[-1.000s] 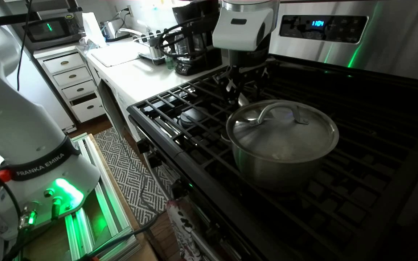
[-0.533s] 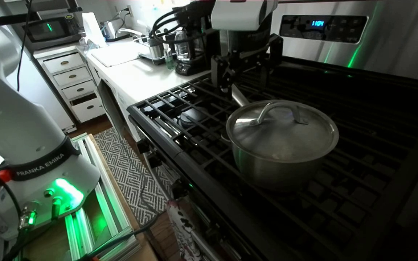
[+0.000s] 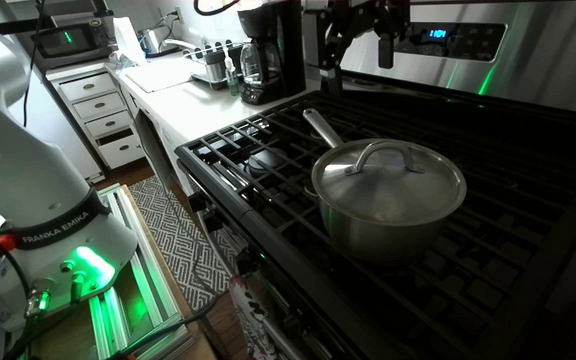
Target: Put the silver lid on the pot and then move the pot to the bottom right stove plate
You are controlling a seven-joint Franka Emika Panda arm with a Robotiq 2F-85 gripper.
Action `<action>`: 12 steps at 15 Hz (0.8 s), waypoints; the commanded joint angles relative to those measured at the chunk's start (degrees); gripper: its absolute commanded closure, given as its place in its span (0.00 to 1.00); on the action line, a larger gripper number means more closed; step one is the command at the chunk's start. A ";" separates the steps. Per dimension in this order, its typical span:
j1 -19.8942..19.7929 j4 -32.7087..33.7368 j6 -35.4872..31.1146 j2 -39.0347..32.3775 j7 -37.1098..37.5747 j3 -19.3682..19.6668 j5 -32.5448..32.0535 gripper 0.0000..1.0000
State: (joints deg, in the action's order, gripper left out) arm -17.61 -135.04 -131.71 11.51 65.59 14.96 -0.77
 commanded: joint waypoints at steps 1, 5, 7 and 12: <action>-1.81 2.86 5.71 2.39 3.51 -2.81 -7.92 0.00; -2.45 5.23 11.80 3.83 5.48 -4.46 -16.18 0.00; -2.50 6.11 14.19 4.19 6.38 -4.92 -19.16 0.00; -0.98 7.34 18.89 4.73 1.58 -4.63 -20.16 0.00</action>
State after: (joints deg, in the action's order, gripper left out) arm -19.22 -128.34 -115.44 15.26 70.20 10.59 -20.82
